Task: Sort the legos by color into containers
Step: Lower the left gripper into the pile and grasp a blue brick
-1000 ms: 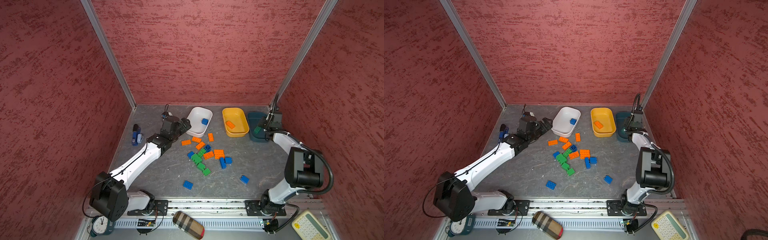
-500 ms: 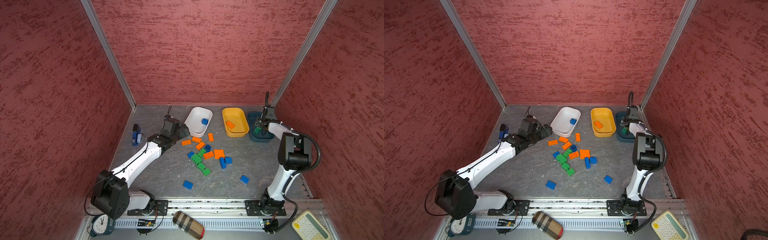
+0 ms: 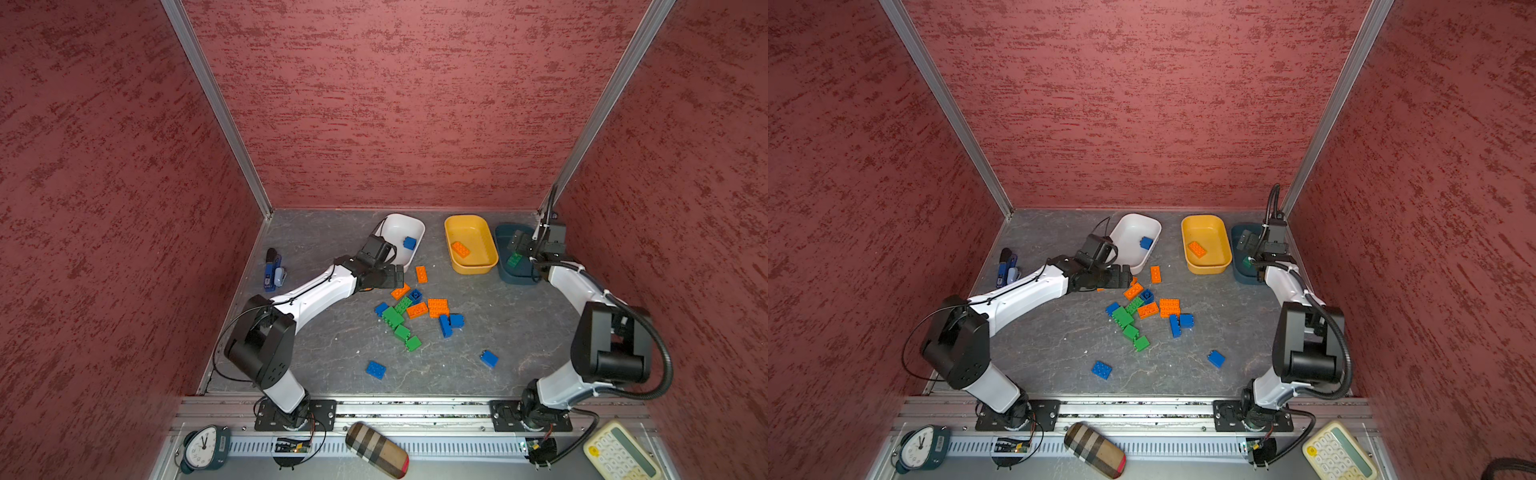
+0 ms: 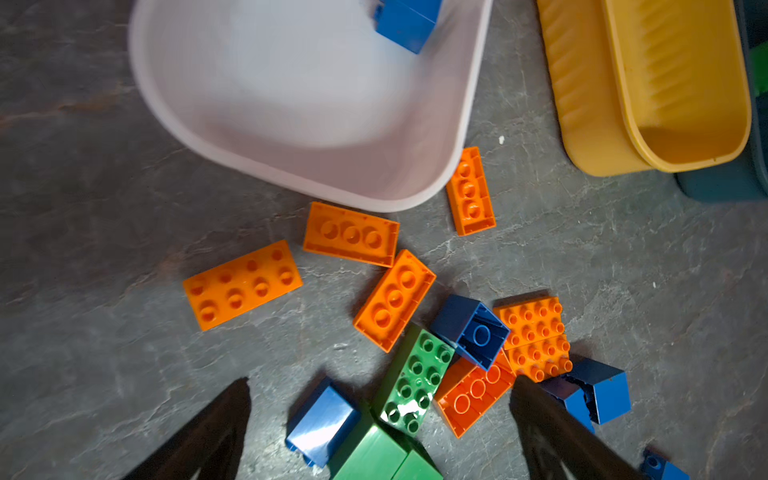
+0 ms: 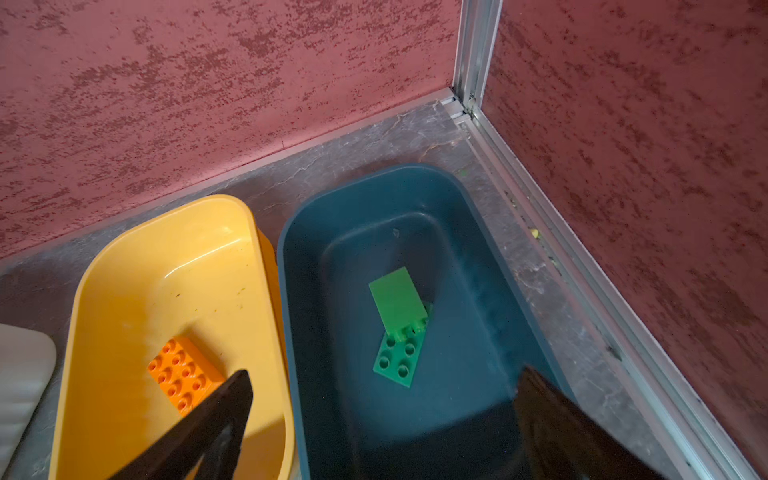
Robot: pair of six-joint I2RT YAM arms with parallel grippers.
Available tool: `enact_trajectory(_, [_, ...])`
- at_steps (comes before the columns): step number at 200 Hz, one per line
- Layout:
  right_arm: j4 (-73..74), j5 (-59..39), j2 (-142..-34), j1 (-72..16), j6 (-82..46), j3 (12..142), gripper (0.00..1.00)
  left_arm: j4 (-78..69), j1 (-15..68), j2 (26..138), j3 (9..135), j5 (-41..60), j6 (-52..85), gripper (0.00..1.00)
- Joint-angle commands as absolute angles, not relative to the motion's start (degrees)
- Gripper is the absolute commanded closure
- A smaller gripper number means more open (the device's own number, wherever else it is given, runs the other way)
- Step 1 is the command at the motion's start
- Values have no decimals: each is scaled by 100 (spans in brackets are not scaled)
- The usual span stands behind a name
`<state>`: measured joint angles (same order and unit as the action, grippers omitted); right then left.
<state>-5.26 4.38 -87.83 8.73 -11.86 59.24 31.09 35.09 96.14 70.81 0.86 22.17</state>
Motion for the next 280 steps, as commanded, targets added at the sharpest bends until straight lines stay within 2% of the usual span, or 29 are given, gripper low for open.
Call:
enact_trajectory(1, [-320, 343, -8137, 878, -1552, 5573, 1, 3540, 3781, 10032, 7548, 159, 1483, 5])
enact_trajectory(40, [-55, -1128, -7225, 862, -1757, 4788, 1, 3964, 4239, 10836, 8296, 513, 557, 16])
enact_trajectory(59, [264, -1511, -6904, 807, -1854, 4424, 1, 4113, 4289, 11178, 8604, 375, 350, 31])
enact_trajectory(94, [424, -1161, -6763, 773, -1829, 4102, 1, 4423, 4274, 11753, 9136, 290, 18, 39])
enact_trajectory(145, [534, -1120, -6976, 772, -1889, 4153, 1, 4439, 4286, 12022, 9316, 203, -17, 40])
enact_trajectory(156, [556, -1166, -7012, 769, -1907, 4175, 1, 4423, 4297, 12048, 9308, 274, -26, 43])
enact_trajectory(177, [586, -1221, -7031, 759, -1916, 4216, 1, 4450, 4313, 12158, 9350, 244, -17, 57])
enact_trajectory(209, [520, -1239, -6980, 744, -1907, 4272, 1, 4588, 4319, 12305, 9499, 135, 0, 68])
enact_trajectory(243, [545, -1283, -6949, 712, -1863, 4272, 1, 4140, 4307, 11918, 9383, 148, 270, 82])
enact_trajectory(280, [452, -1496, -6992, 586, -2002, 4248, 1, 3258, 4205, 11222, 9254, 54, 809, 85])
